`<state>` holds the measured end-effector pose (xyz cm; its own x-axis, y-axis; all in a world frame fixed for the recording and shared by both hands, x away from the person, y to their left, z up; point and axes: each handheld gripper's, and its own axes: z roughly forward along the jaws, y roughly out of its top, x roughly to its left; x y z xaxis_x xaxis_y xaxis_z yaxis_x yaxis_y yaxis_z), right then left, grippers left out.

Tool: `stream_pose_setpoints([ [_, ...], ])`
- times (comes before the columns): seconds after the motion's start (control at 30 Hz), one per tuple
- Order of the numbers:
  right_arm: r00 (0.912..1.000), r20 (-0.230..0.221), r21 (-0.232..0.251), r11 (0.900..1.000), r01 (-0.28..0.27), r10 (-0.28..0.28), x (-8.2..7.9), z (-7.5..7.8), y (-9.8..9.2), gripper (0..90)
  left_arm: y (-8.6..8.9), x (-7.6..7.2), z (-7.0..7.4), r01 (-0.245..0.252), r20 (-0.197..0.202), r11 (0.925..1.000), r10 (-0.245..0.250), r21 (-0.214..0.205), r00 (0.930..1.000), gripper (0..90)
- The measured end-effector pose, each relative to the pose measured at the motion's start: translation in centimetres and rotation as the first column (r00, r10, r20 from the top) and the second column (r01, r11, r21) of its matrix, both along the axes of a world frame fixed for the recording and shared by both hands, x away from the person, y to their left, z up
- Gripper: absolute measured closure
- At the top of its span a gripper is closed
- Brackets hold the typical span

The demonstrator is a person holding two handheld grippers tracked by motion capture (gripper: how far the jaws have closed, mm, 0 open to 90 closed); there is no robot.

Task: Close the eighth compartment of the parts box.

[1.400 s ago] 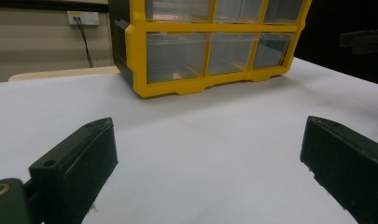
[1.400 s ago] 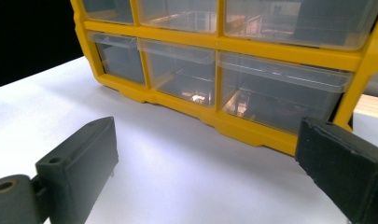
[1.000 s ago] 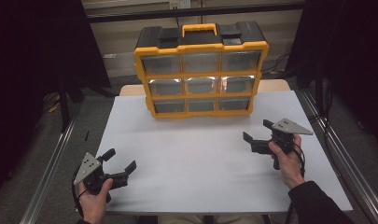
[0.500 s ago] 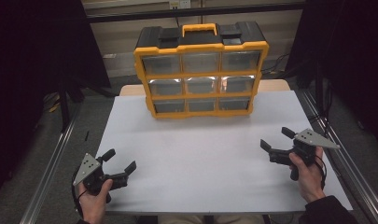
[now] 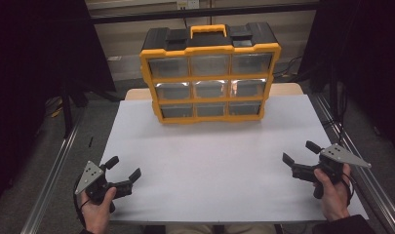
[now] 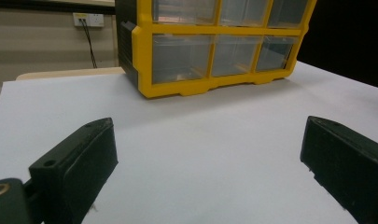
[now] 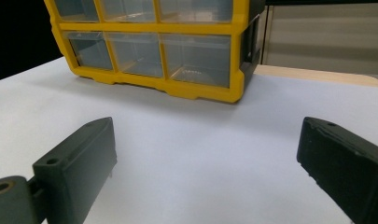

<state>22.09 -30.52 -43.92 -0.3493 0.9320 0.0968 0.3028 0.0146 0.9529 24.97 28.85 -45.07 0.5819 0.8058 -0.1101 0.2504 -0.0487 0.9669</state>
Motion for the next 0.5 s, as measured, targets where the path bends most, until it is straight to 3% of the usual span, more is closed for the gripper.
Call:
stream_pose_setpoints([
  [0.1,1.0000,0.002,-0.002,1.0000,0.005,-0.005,-0.7,0.1,-0.3,3.5,0.0,-0.3,0.2,-0.010,0.010,0.9998,0.010,-0.015,0.9999,3.5],
  [0.23,0.9998,-0.006,0.012,0.9997,0.019,-0.019,-1.4,0.2,-0.5,3.2,0.1,-0.5,0.1,-0.006,0.006,1.0000,0.006,0.001,1.0000,3.4],
  [0.3,0.9998,-0.002,-0.005,0.9998,0.022,-0.022,-1.8,-0.1,-0.6,3.1,0.2,-0.6,0.1,-0.012,0.004,0.9999,0.012,0.007,0.9999,3.3],
  [0.5,0.9997,-0.014,0.002,0.9998,0.020,-0.020,-1.5,-0.4,-0.8,3.0,0.2,-0.5,0.1,-0.013,0.007,0.9997,0.013,0.020,0.9999,3.3],
])
